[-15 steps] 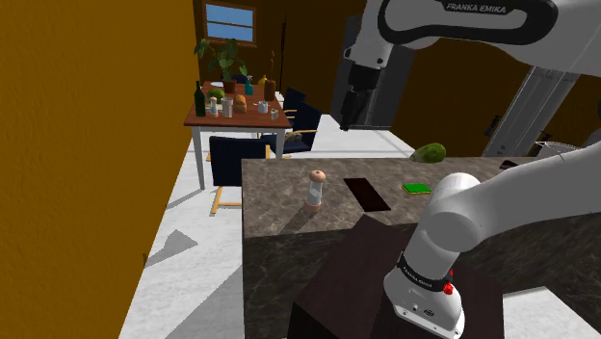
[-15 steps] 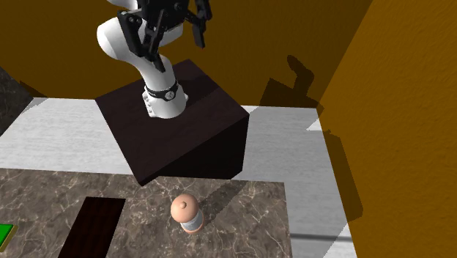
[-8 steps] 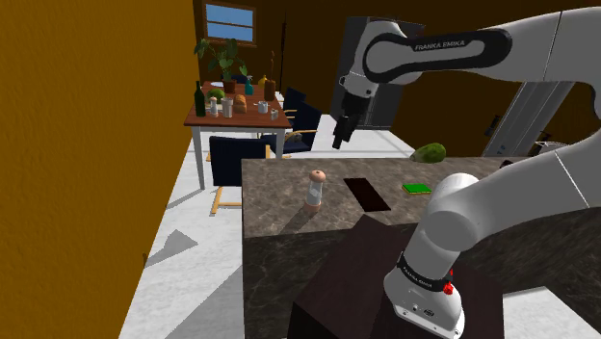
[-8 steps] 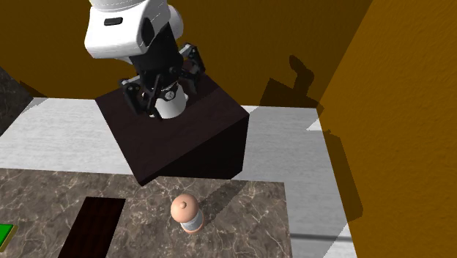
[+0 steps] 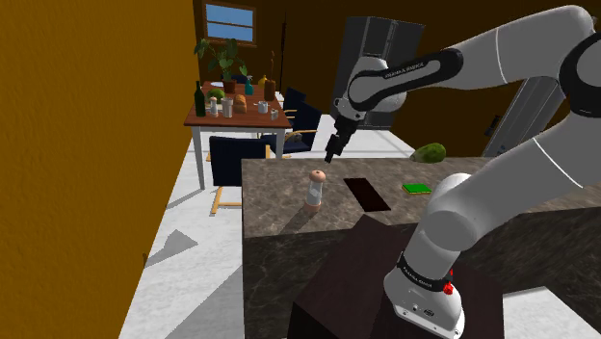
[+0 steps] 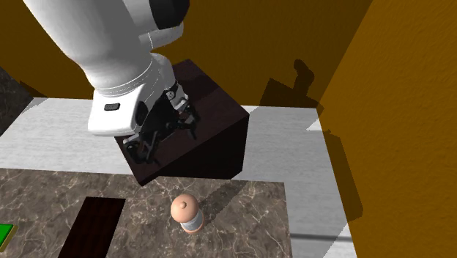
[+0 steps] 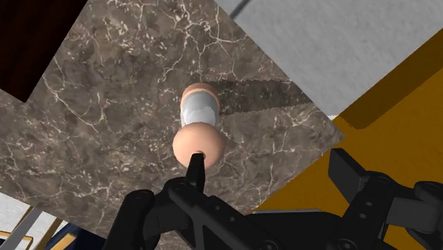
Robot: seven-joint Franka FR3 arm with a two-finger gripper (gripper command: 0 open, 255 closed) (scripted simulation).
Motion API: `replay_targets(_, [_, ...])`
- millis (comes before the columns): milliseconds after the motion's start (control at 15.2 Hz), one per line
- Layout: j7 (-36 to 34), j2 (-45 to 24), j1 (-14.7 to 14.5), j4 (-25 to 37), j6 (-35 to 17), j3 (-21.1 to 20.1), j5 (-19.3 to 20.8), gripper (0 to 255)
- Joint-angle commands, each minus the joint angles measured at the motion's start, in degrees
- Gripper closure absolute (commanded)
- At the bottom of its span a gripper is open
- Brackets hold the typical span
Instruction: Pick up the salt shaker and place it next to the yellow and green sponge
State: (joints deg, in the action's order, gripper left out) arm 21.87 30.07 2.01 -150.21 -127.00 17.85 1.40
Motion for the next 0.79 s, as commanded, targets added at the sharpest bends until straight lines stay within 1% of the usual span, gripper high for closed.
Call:
replay_targets(0, [2.3, -4.1, -0.4, -0.6, -5.4, 2.2, -0.9, 0])
replay_targets(198, [6.3, -10.5, -1.8, -0.3, -12.1, 5.5, -3.8, 0])
replay_targets(396, [12.1, -17.8, -4.1, 1.0, -18.2, 9.2, -9.3, 0])
replay_targets(462, [14.2, -19.9, -5.0, 1.5, -19.7, 10.2, -11.5, 0])
replay_targets(726, [17.0, -23.4, -6.4, 1.4, -22.9, 10.7, -15.5, 0])
